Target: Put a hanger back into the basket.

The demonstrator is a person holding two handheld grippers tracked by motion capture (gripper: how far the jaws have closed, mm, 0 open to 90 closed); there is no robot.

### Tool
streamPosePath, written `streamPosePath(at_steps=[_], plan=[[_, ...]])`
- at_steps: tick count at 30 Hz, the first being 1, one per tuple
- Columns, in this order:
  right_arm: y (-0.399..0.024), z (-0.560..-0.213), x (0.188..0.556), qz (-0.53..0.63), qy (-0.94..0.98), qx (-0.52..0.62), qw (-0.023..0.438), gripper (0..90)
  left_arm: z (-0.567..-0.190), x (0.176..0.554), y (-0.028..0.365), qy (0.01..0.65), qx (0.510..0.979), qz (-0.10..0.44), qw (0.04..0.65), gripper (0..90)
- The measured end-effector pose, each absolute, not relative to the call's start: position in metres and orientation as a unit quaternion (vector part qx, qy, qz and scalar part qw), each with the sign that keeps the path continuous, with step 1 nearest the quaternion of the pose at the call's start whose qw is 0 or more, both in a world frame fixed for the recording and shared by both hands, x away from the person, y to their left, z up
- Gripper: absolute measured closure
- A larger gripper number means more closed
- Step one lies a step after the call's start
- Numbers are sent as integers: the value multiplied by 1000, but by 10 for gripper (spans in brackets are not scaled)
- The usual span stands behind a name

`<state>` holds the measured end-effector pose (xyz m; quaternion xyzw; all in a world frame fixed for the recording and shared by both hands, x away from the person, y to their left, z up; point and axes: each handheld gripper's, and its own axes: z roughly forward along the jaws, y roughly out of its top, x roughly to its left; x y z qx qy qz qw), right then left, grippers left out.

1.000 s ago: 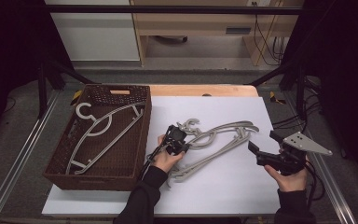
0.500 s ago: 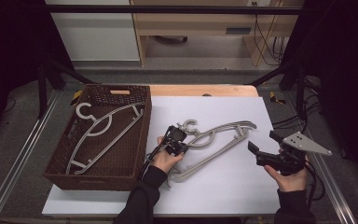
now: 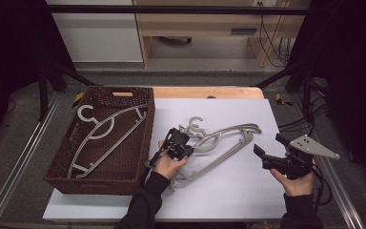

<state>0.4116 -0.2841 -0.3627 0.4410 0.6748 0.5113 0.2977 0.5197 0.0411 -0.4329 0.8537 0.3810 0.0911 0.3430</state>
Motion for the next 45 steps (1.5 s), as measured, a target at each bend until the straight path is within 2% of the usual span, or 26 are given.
streamPosePath(at_steps=[7,22,35,45], plan=[[-284,-362,411,512,674,440,298,112,-420,510,43,371,845,84,376,818],[-284,-362,411,512,674,441,298,112,-401,493,46,349,839,97,406,819],[-287,-360,409,518,668,441,303,112,-367,479,53,337,821,142,439,819],[-289,-359,409,519,665,442,304,112,-327,469,82,337,795,183,471,819]])
